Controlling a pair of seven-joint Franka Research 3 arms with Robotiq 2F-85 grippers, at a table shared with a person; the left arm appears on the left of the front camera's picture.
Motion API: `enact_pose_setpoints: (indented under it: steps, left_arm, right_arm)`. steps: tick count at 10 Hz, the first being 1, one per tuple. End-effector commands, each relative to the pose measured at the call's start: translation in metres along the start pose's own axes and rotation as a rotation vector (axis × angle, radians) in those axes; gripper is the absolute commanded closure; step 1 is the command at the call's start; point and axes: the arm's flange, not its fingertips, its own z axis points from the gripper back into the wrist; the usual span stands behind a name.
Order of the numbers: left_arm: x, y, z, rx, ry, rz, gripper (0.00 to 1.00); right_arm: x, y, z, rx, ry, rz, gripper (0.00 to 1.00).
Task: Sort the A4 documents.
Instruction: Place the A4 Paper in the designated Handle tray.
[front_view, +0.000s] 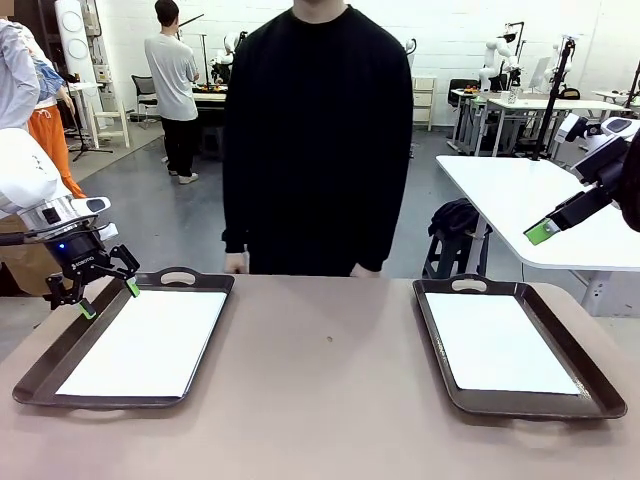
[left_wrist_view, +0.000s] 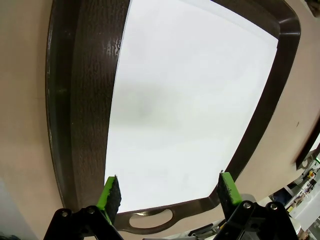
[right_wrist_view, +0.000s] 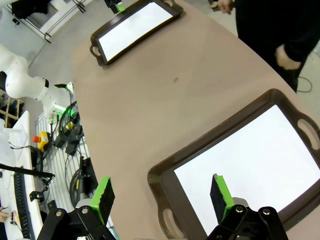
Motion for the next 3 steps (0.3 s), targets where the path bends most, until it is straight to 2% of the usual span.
enact_pose_setpoints:
  steps: [1, 3]
  left_arm:
    - [0.0005, 0.0011, 0.0015, 0.016, -0.002, -0.019, 0.00]
    - [0.0005, 0.0011, 0.0015, 0.016, -0.002, -0.019, 0.00]
  right_arm:
    - [0.0009, -0.0003, -0.0010, -0.003, 0.001, 0.001, 0.00]
    - [0.0009, -0.0003, -0.0010, -0.003, 0.001, 0.001, 0.00]
